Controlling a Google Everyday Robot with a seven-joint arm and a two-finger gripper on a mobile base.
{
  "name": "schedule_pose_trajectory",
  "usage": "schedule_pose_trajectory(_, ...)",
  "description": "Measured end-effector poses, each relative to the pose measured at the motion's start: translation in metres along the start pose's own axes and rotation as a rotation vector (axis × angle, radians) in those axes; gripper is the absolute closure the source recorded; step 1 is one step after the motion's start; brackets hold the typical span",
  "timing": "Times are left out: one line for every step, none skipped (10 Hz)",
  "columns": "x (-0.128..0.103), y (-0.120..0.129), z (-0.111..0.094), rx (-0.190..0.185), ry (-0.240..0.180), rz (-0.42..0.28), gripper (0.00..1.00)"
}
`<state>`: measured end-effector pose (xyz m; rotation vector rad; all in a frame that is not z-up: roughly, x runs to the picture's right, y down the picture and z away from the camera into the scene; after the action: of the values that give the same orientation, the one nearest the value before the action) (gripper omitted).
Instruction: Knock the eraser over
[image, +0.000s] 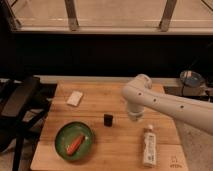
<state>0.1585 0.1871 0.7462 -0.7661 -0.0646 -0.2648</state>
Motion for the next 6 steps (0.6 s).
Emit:
schedule_pose_trajectory(0.004,0.002,0.011,0.000,-0.021,-0.005,0.85)
schedule_pose_trajectory(0.005,0.004,0.018,-0.003,-0.017,-0.013,0.85)
schedule_pose_trajectory(0.000,0.001,0.021,-0.003,-0.008,-0.027,0.85)
schedule_pose_trajectory(-0.005,0.001,0.019,-0.006,-0.004,-0.034,0.85)
schedule_pose_trajectory(-0.020,-0.002,0.013,-0.012,0.000,-0.050,0.85)
schedule_pose_trajectory(-0.037,-0.005,0.009,-0.016,0.002,-0.068,0.85)
